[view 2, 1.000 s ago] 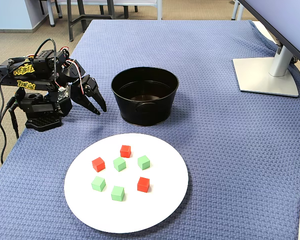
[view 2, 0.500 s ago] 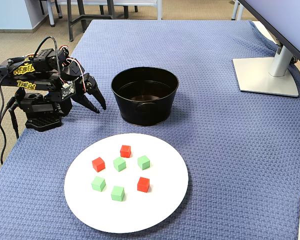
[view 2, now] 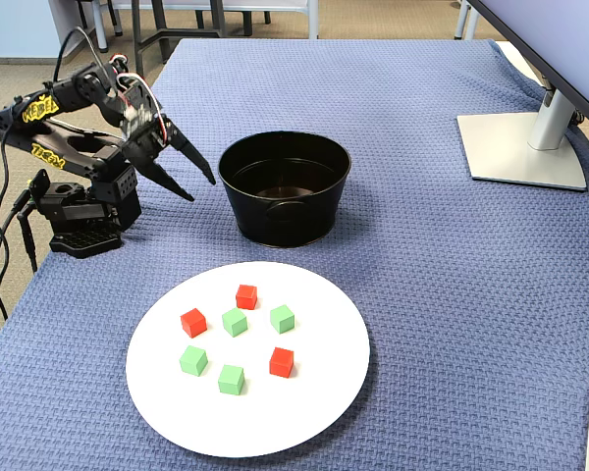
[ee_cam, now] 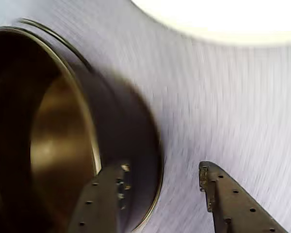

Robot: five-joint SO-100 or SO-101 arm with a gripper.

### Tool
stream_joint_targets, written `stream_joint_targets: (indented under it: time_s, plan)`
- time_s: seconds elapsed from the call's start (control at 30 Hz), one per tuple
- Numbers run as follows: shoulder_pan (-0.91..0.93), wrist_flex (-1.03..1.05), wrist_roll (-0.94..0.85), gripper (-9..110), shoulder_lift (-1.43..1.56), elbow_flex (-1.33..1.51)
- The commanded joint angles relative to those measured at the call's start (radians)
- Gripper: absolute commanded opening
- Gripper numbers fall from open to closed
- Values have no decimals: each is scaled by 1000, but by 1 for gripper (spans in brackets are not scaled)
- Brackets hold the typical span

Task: Pick up the green cubes from the white plate and place them in the black recipient

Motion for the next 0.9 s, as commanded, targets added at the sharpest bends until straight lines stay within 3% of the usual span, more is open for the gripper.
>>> stream_joint_targets:
  time_s: [0.0,0.23,0.4,0.6,0.87]
  plan:
    - [133,-127,-155,13,-81,-101]
    - [321,-225,-121,16,-368,-163]
    - [407,-261,-2,17,-664,-318]
    - [422,-67,121,19,-1019,-630]
    - [459,31,225,21,-1281,-897]
